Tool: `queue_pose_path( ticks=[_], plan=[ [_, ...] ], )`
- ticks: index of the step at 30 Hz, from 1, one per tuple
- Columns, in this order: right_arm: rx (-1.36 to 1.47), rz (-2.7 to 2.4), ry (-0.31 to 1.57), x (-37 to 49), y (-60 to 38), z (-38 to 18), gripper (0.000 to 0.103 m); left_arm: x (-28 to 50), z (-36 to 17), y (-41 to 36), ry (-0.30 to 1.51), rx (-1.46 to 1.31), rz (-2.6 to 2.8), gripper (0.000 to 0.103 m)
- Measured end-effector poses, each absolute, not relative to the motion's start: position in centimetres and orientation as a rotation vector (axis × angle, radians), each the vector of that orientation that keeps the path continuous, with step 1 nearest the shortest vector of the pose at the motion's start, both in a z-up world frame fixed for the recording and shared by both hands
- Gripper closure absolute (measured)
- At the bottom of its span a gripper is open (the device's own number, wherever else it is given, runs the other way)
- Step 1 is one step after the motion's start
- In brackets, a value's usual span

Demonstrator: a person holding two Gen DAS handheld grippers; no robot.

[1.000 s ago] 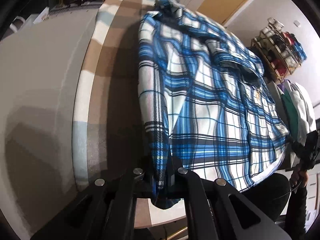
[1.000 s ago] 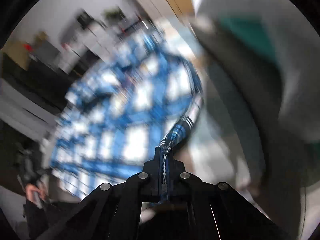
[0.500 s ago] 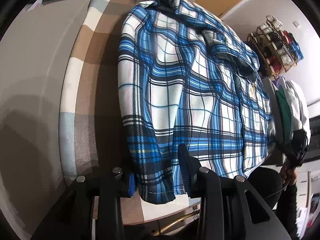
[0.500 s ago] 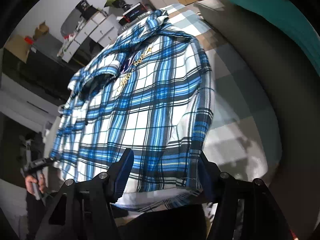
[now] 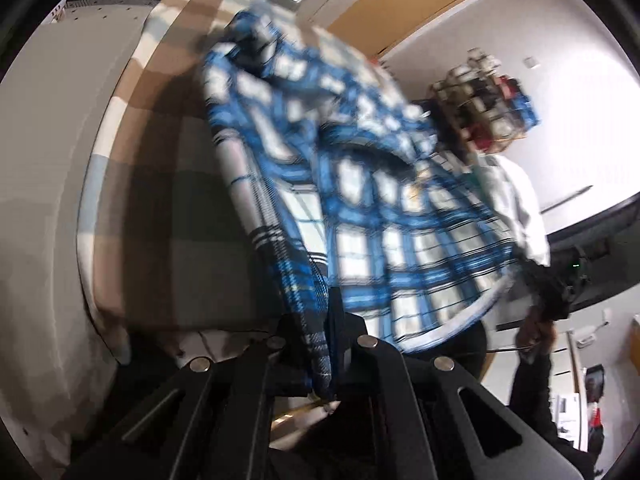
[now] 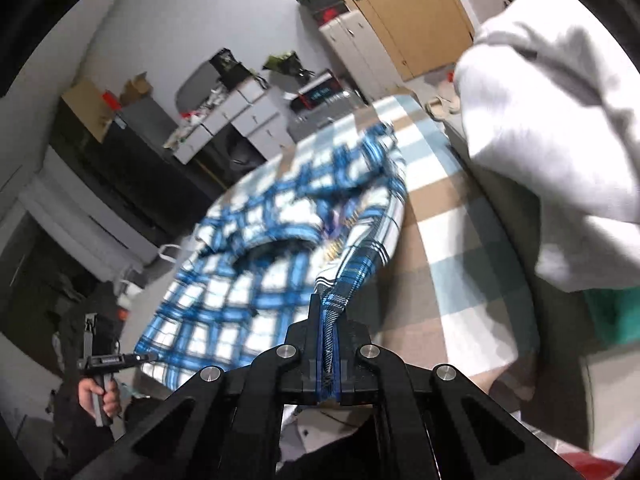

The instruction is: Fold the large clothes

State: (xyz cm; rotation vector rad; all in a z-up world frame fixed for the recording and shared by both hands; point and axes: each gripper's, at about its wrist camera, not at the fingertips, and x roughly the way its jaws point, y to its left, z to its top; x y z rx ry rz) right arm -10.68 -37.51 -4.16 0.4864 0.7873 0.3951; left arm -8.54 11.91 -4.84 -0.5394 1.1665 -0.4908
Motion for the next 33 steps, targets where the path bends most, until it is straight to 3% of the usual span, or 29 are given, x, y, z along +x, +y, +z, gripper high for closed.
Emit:
queue_pose_path(
  ticks=[4,9,13,17,22,28,30,33],
  plan=[
    [0.557,0.417,0.778,-12.8,-38.6,-3.8,0.1,-9.3,-2.5,11.3,1.144,-0.55,-0.547,0.102],
    [0.577,0.403,0.748,-9.9,-38.2,-1.7,0.1,-0.4,0.5,11.7,1.101,-0.633,-0.559,0.102],
    [0.512,0.33,0.727,-2.6,-36.8,1.8,0.099,8.1,1.6,13.7,1.104,-0.7,-0.477,0.102],
    [0.386,0.187,0.828,8.5,-35.3,3.7,0.099,15.9,-0.3,16.4,1.177,-0.699,-0.324,0.102],
    [0.255,0.008,1.096,21.8,-33.7,-0.2,0.099,19.8,-6.4,19.2,1.31,-0.738,-0.167,0.102],
    [0.268,-0.051,1.273,26.8,-34.8,-6.8,0.097,21.1,-9.9,20.6,1.371,-0.88,-0.188,0.101],
    [0.294,-0.059,1.28,27.2,-35.4,-7.7,0.097,21.2,-10.1,21.2,1.369,-0.952,-0.207,0.098],
    [0.317,-0.052,1.271,27.6,-36.3,-8.3,0.096,21.0,-9.2,21.3,1.38,-0.964,-0.235,0.067]
  ],
)
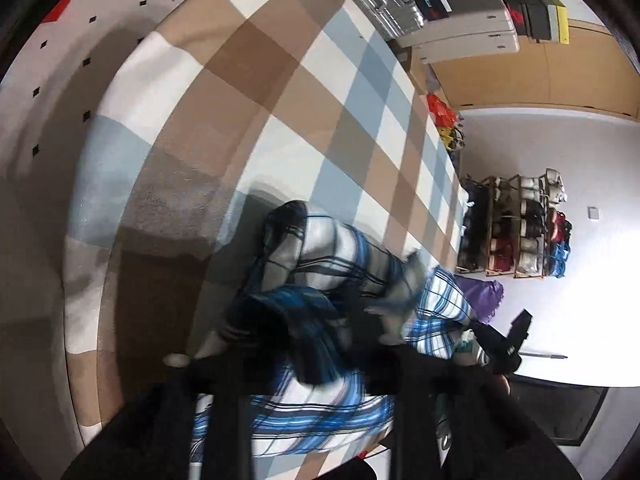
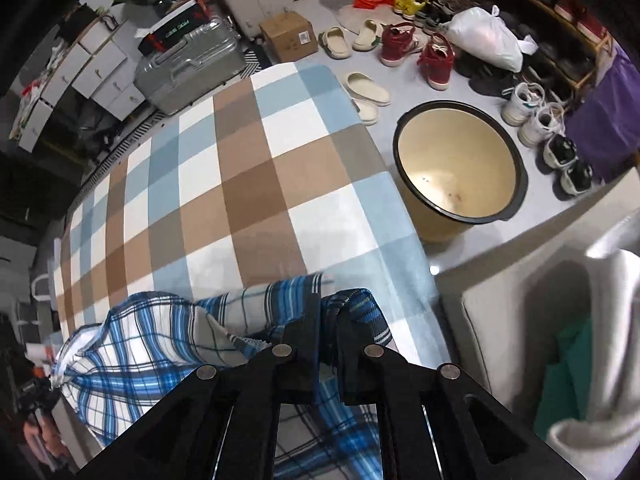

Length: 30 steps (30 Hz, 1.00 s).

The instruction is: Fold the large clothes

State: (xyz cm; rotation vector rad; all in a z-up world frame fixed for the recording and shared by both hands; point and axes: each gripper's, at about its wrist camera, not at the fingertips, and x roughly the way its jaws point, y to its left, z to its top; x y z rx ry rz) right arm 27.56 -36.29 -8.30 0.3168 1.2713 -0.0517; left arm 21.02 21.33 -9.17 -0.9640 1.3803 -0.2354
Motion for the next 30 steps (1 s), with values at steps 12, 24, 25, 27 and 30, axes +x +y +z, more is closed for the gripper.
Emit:
queue_pose_path(
  ticks=[12,24,25,27,30],
  plan=[
    [0.085,0.02,1.029,25.6,-34.5,-1.4,0.038,19.6,-0.4,20.1,1.211,-0.601,-0.128,0.022],
    [-0.381,0.348,1.053,27.6,-23.8,-6.4,0.034,24.8,-7.1,3.7,1.522,-0.004,-0.372,0.022],
    [-0.41,0.38,1.079,27.9,-23.4,-7.4,0.034,25.0,-7.9,3.7,1.545,-0.006,-0.379,0.022],
    [-0.437,0.41,1.118,28.3,-23.3,-8.9,0.035,25.1,-9.3,3.7,1.572,0.029,-0.397,0.022],
    [-0.486,0.391,1.178,29.3,-23.3,-11.2,0.037,24.9,-10.0,3.7,1.574,0.052,-0.432,0.022]
  ],
)
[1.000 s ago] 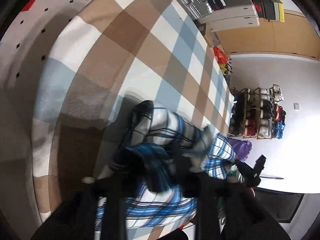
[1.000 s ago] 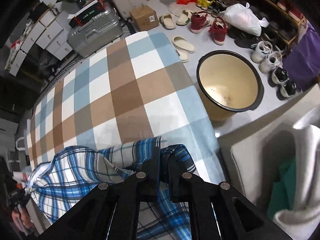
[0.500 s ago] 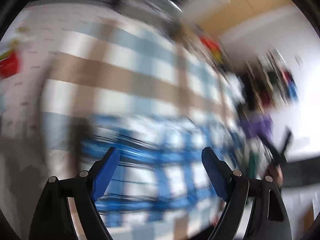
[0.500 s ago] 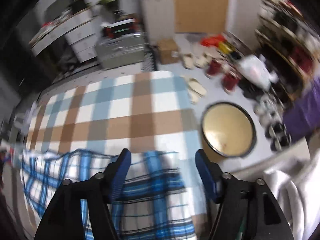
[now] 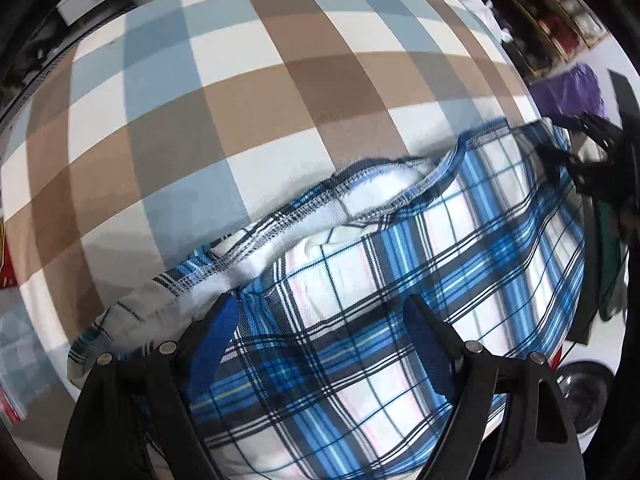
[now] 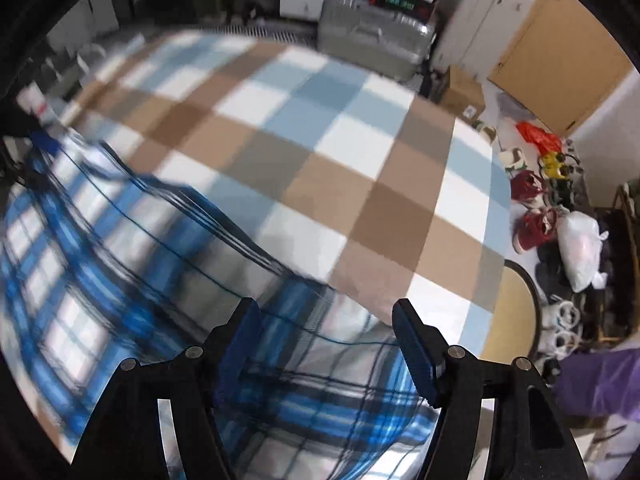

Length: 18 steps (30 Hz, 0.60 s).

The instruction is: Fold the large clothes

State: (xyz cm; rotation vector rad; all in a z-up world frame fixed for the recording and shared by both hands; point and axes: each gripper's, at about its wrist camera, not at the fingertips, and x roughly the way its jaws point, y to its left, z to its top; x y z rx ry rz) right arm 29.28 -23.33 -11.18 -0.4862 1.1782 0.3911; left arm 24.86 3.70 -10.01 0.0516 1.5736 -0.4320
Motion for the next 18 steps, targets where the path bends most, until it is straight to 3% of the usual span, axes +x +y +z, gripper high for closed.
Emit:
queue_pose_path(
  ticks=[1,3,5,7,9,18],
  plan=[
    [-0.481,0.398,1.198,29.4,-23.4,-11.6,0.043,24.7,-10.0,3.9,1.564,0.045,-0.444,0.022],
    [-0.467,0.434,1.199,29.1,-23.5,-11.7,0.069,24.2,-9.8,4.1,1.548,0.069,-0.446,0.034],
    [-0.497,0.409,1.176,28.7,-23.3,-11.4,0.091,24.0,-9.5,4.6,1.532,0.125,-0.399,0.076],
    [-0.505,0.389,1.156,28.1,-23.3,-10.9,0.096,24.3,-8.4,5.2,1.484,0.123,-0.363,0.102],
    [-0.515,0.38,1.113,27.2,-23.0,-10.2,0.101,23.6,-7.5,5.5,1.443,0.13,-0.367,0.102],
    [-0.448,0.225,0.951,26.0,-23.5,-6.3,0.101,23.2,-4.5,6.1,1.288,0.236,-0.248,0.103]
  ],
)
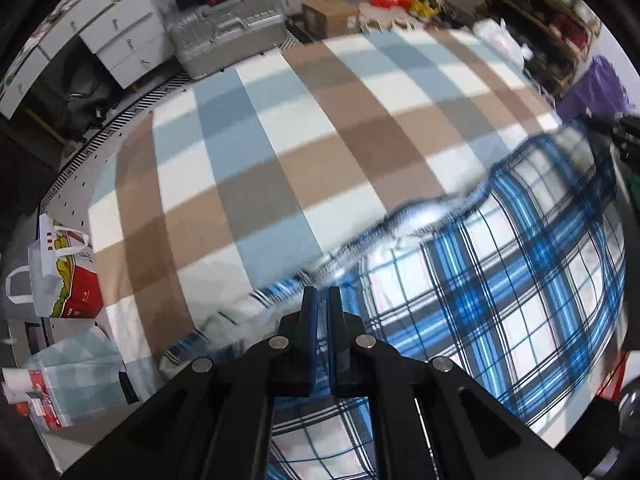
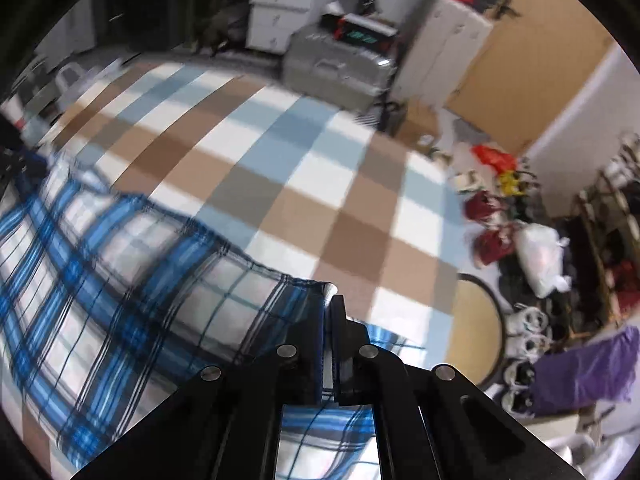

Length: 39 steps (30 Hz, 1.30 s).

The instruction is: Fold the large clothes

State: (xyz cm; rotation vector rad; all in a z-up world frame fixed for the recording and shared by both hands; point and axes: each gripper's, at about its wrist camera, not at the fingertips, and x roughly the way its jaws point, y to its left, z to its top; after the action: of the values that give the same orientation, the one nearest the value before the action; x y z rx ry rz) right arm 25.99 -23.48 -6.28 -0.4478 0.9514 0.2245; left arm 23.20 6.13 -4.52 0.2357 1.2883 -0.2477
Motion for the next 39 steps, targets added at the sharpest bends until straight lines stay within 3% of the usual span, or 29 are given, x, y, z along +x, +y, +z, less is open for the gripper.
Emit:
queue_pose_path(
  ticks=[7,10,12,13,15,16,17,20,25,27,28,29,30,32,35,39],
  plan=[
    [-0.306,0.135,0.976,28.8,-24.6,-8.1,0.101,23.5,-4.6,6.4,1.237,0.181,-0.195,0.103],
    [-0.26,0.102,1.069,30.7,-24.7,-11.2,0.1,22.9,-4.5,7.1,1.271,0.097,-0.169,0.103],
    [-0.263,0.097,1.113,30.9,-24.4,-12.4,0.095,21.3,-3.9,8.3,1.287,-0.013,-0.192,0.102],
    [-0.261,0.106,1.105,30.5,-24.3,-12.3,0.095,20.7,-3.7,8.7,1.293,-0.043,-0.187,0.095],
    [-0.247,0.123,1.051,28.9,-24.3,-10.9,0.086,19.2,-3.5,9.0,1.288,-0.048,-0.197,0.063],
    [-0.223,0.136,1.012,27.6,-24.5,-9.7,0.082,18.7,-3.5,9.1,1.272,-0.03,-0.186,0.035],
    [-0.196,0.155,0.98,26.7,-24.7,-8.7,0.071,18.1,-3.7,9.3,1.248,-0.008,-0.161,0.023],
    [-0.127,0.208,0.862,22.3,-25.2,-5.4,0.034,17.9,-5.1,10.1,1.288,-0.046,-0.133,0.023],
    [-0.098,0.303,0.844,16.0,-24.5,-4.8,0.031,18.4,-8.7,10.1,1.36,-0.138,-0.13,0.024],
    [-0.102,0.325,0.866,14.8,-23.9,-6.0,0.031,18.4,-9.8,9.0,1.371,-0.088,-0.121,0.046],
    [-0.115,0.336,0.884,14.6,-23.5,-6.9,0.031,18.4,-10.2,8.3,1.378,-0.056,-0.128,0.065],
    [-0.146,0.337,0.907,14.7,-23.0,-8.2,0.035,18.5,-10.2,7.8,1.365,-0.017,-0.118,0.07],
    [-0.171,0.308,0.933,14.8,-22.6,-9.6,0.049,18.5,-10.1,7.6,1.355,-0.002,-0.105,0.074],
    [-0.194,0.254,1.021,15.6,-22.2,-12.4,0.068,18.6,-9.7,8.0,1.348,-0.027,-0.075,0.084],
    [-0.126,0.239,1.053,16.2,-23.2,-14.2,0.071,18.8,-8.6,9.0,1.302,-0.081,-0.031,0.089],
    [-0.208,0.209,1.03,16.3,-22.2,-14.1,0.071,19.1,-8.0,9.3,1.272,-0.091,0.029,0.085]
  ],
)
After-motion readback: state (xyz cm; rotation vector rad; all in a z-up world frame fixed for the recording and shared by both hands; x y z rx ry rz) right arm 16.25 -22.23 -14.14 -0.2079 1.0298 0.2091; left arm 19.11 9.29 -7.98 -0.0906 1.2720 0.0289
